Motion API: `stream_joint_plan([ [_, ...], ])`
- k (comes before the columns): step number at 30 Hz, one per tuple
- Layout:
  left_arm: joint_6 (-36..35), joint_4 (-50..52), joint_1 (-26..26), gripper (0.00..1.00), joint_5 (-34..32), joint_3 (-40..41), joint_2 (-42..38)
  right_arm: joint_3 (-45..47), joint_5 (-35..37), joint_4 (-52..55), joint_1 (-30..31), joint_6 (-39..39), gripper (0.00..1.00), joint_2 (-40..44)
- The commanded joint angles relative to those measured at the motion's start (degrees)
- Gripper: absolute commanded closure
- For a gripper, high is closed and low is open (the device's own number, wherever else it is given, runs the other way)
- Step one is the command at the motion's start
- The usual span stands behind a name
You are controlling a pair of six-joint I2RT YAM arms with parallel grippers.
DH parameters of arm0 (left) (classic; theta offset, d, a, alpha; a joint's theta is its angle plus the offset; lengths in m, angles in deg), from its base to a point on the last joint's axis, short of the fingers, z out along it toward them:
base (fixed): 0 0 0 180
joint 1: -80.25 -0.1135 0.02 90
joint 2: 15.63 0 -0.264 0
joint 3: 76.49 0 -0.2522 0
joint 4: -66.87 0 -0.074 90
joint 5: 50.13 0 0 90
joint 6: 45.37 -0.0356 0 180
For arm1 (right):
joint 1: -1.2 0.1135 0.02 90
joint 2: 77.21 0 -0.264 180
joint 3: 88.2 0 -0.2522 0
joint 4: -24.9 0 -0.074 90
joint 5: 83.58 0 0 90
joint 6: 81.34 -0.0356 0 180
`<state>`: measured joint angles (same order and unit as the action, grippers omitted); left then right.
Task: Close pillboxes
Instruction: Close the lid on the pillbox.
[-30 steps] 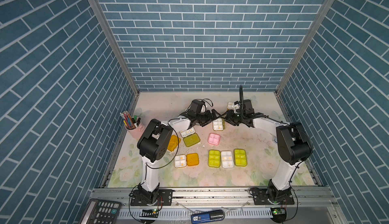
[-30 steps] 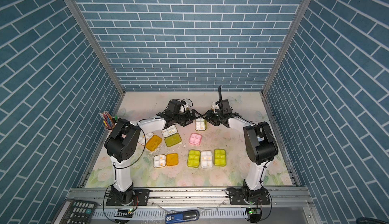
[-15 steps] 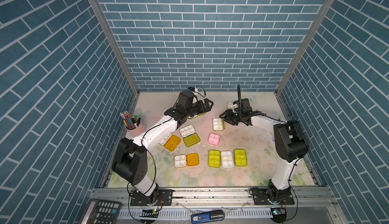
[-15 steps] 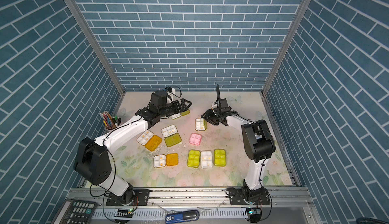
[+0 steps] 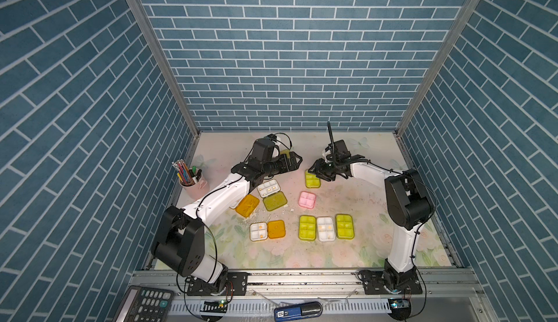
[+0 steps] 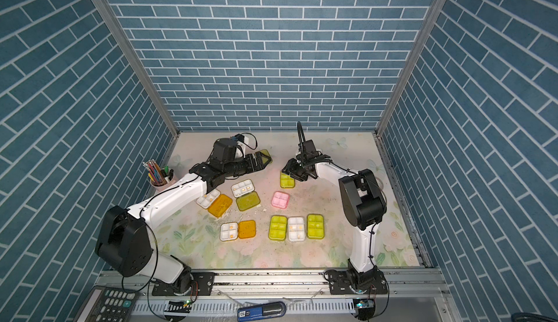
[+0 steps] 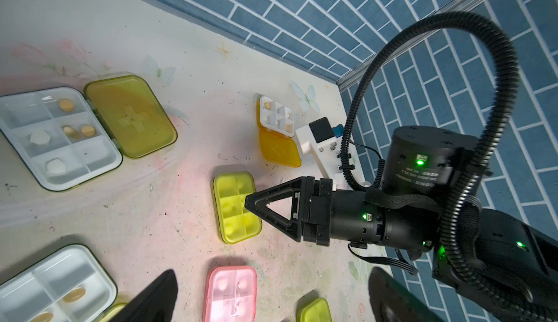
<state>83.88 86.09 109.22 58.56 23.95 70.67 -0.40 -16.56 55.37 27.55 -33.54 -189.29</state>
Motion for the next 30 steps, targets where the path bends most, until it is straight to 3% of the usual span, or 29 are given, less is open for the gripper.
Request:
stream_joint_plan([
  [1, 0.95, -0.43, -0.49, 0.0, -0.32, 1.11, -0.97, -4.65, 7.73, 13.29, 0.02, 8.11, 0.48, 0.85],
  [5, 1.52, -0.2, -0.55, 0.0, -0.11, 1.02, -0.83, -8.04, 12.95, 21.68, 0.44, 13.95, 0.48, -0.96],
  [9, 2.9, 0.04, -0.71, 0.0, 0.55, 1.02, 0.21, -10.77, 13.42, 26.05, 1.31, 17.29, 0.46, -3.18],
  [18, 4.73, -0.51, -1.91, 0.0, 5.01, 0.23, 2.64, -14.16, 12.79, 27.06, 3.33, 19.54, 0.34, -6.3],
  [30, 5.7, -1.26, -2.6, 0.0, 5.98, 0.61, 2.64, -19.41, 12.52, 27.59, 3.87, 20.88, 0.33, -11.1],
])
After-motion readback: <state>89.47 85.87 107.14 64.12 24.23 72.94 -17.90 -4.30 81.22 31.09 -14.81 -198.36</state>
